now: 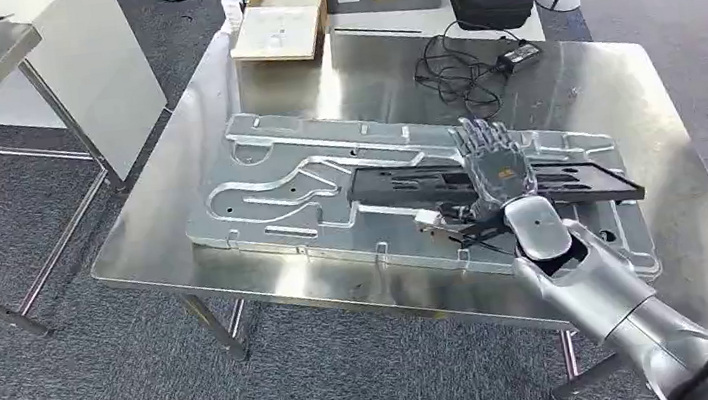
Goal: Take the parts from the cabinet and place them on the table.
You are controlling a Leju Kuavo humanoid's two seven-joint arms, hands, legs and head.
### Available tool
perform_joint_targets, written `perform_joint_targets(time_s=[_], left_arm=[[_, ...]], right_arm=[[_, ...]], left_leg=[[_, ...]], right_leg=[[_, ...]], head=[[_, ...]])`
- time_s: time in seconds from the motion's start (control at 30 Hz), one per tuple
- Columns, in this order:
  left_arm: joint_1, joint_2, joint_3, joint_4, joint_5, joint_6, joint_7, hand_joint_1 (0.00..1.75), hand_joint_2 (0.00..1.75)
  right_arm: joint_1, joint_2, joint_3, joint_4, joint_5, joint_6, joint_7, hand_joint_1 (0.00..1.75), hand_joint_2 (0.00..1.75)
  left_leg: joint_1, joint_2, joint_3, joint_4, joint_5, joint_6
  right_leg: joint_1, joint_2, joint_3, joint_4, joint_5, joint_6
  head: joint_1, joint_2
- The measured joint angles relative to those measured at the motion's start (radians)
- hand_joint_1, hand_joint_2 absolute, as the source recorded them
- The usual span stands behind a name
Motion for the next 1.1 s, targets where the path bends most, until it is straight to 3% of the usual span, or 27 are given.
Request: perform_joint_targets(time_s=[0.23, 0.37, 0.57, 0.67, 0.7, 0.87, 0.9, 0.93, 0.97, 1.0, 1.03, 1.07, 1.1], left_arm=[[0.021, 0.0, -0.033, -0.018, -0.019, 0.018, -0.003, 0.0, 0.0], [0.023, 0.0, -0.04, -0.021, -0.019, 0.018, -0.004, 0.0, 0.0], [0.027, 0.0, -0.049, -0.025, -0.024, 0.014, -0.023, 0.0, 0.0], [0.03, 0.0, -0.056, -0.025, -0.032, 0.006, -0.037, 0.0, 0.0], [0.03, 0.0, -0.056, -0.025, -0.036, -0.001, -0.044, 0.0, 0.0], [0.03, 0.0, -0.056, -0.025, -0.041, -0.03, -0.065, 0.0, 0.0], [0.029, 0.0, -0.056, -0.025, -0.04, -0.031, -0.066, 0.0, 0.0], [0.03, 0.0, -0.056, -0.025, -0.04, -0.034, -0.068, 0.0, 0.0], [0.03, 0.0, -0.055, -0.025, -0.04, -0.036, -0.069, 0.0, 0.0], [0.029, 0.0, -0.055, -0.025, -0.04, -0.037, -0.069, 0.0, 1.75], [0.029, 0.0, -0.055, -0.025, -0.04, -0.039, -0.069, 0.0, 1.75], [0.029, 0.0, -0.054, -0.025, -0.04, -0.039, -0.068, 0.0, 1.75], [0.029, 0.0, -0.054, -0.025, -0.04, -0.038, -0.066, 0.0, 0.0]], right_arm=[[0.006, 0.002, -0.071, -0.331, -0.023, -0.007, -0.013, 0.0, 0.0], [0.015, 0.002, -0.085, -0.386, -0.026, -0.013, -0.018, 0.0, 0.0], [0.035, 0.002, -0.076, -0.473, -0.108, -0.034, -0.101, 0.0, 0.0], [0.06, 0.002, -0.028, -0.562, -0.139, -0.031, -0.137, 0.0, 0.0], [0.067, 0.001, -0.01, -0.584, -0.148, -0.034, -0.142, 0.0, 0.0], [0.076, -0.002, 0.083, -0.65, -0.188, -0.043, -0.151, 0.0, 0.0], [0.079, -0.004, 0.09, -0.655, -0.196, -0.043, -0.153, 0.0, 0.0], [0.079, -0.008, 0.1, -0.661, -0.21, -0.044, -0.159, 0.0, 0.0], [0.08, -0.011, 0.108, -0.663, -0.219, -0.044, -0.162, 0.0, 1.75], [0.086, -0.015, 0.118, -0.666, -0.23, -0.045, -0.166, 0.0, 1.75], [0.099, -0.015, 0.125, -0.668, -0.239, -0.046, -0.168, 0.0, 1.75], [0.112, -0.016, 0.13, -0.672, -0.243, -0.048, -0.168, 0.0, 1.75], [0.126, -0.016, 0.135, -0.676, -0.245, -0.052, -0.168, 0.0, 1.75]], left_leg=[[0.0, -0.001, 0.001, -0.001, -0.001, -0.001], [0.0, -0.001, 0.001, -0.001, -0.001, -0.001], [0.0, -0.001, 0.001, -0.001, -0.001, -0.001], [0.0, 0.0, 0.001, -0.001, -0.002, -0.002], [-0.006, 0.0, -0.001, 0.005, -0.005, 0.001], [-0.007, -0.003, 0.004, -0.007, -0.005, 0.015], [0.005, -0.004, 0.013, -0.024, 0.004, 0.022], [0.003, -0.006, 0.02, -0.032, 0.006, 0.027], [0.003, -0.006, 0.021, -0.033, 0.008, 0.03], [0.002, -0.01, 0.02, -0.033, 0.008, 0.03], [0.001, -0.015, 0.019, -0.032, 0.007, 0.03], [0.001, -0.02, 0.018, -0.032, 0.007, 0.03], [0.001, -0.028, 0.018, -0.03, 0.006, 0.028]], right_leg=[[0.0, -0.001, 0.0, 0.0, -0.003, -0.001], [0.0, -0.001, 0.0, 0.0, -0.003, -0.001], [0.0, -0.001, 0.0, 0.0, -0.003, -0.001], [0.0, 0.0, 0.0, 0.0, -0.003, -0.001], [-0.002, 0.0, 0.001, -0.004, -0.001, 0.001], [-0.003, -0.004, 0.007, -0.01, -0.002, 0.014], [-0.008, -0.005, 0.009, -0.004, -0.007, 0.016], [-0.007, -0.005, -0.002, 0.025, -0.029, 0.014], [-0.007, -0.005, -0.024, 0.07, -0.06, 0.013], [-0.006, -0.004, -0.07, 0.161, -0.109, 0.015], [-0.007, -0.005, -0.111, 0.238, -0.141, 0.016], [-0.007, -0.005, -0.14, 0.291, -0.155, 0.017], [-0.008, -0.005, -0.149, 0.3, -0.142, 0.017]], head=[[0.0, 0.0], [0.0, 0.0], [0.0, 0.0], [0.0, 0.0], [0.0, 0.0], [0.0, 0.0], [0.0, 0.0], [0.0, 0.0], [0.0, 0.0], [0.001, 0.0], [0.0, 0.0], [0.0, 0.0], [0.0, 0.0]])
